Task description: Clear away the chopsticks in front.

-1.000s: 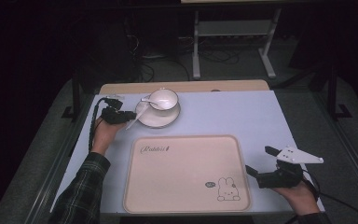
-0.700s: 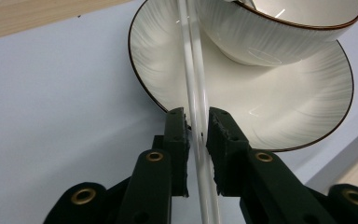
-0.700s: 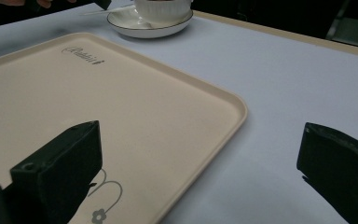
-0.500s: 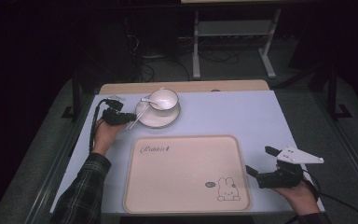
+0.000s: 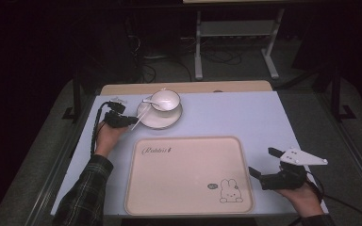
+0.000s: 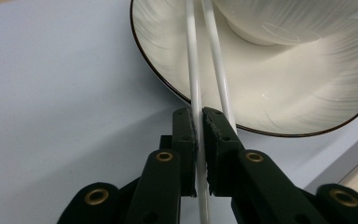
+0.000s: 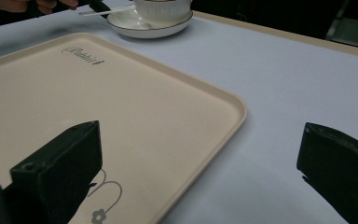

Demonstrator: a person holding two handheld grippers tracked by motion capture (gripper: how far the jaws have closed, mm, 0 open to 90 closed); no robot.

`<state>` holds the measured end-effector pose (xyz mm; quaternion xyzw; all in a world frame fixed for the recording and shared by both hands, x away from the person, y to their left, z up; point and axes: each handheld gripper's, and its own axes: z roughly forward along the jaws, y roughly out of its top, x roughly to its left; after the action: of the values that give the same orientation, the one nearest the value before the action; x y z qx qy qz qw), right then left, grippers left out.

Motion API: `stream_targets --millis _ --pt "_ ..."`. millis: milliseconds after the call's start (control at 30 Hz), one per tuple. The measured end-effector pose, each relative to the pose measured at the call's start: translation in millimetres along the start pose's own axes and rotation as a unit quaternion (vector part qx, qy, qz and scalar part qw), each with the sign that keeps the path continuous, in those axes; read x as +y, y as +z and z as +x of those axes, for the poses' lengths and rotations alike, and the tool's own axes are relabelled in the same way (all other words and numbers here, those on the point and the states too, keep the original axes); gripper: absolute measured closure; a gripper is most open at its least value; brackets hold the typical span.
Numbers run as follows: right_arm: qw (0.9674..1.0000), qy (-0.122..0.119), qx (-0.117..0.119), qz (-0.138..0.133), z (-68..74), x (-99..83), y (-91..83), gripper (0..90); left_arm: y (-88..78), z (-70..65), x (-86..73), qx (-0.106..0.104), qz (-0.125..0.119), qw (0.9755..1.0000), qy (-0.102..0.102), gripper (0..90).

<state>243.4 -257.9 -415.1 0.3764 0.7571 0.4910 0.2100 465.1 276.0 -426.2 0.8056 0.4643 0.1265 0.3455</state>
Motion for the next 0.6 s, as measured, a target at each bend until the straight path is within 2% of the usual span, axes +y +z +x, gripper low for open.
stream_targets --millis 300,467,600 --pt "1.0000 0.000 0.000 0.000 -0.2 0.0 0.0 0.0 0.4 -0.4 0.5 0.015 -0.007 0.9998 -0.008 85.7" --pt "1.0000 0.001 -0.001 -0.001 -0.8 -0.4 -0.4 0.0 -10.5 -0.8 0.3 0.018 -0.025 0.9994 -0.013 85.9" --pt "1.0000 0.001 -0.001 -0.001 -0.9 -0.4 -0.5 0.0 -17.5 0.5 -3.6 0.016 -0.029 0.9993 -0.017 85.9"
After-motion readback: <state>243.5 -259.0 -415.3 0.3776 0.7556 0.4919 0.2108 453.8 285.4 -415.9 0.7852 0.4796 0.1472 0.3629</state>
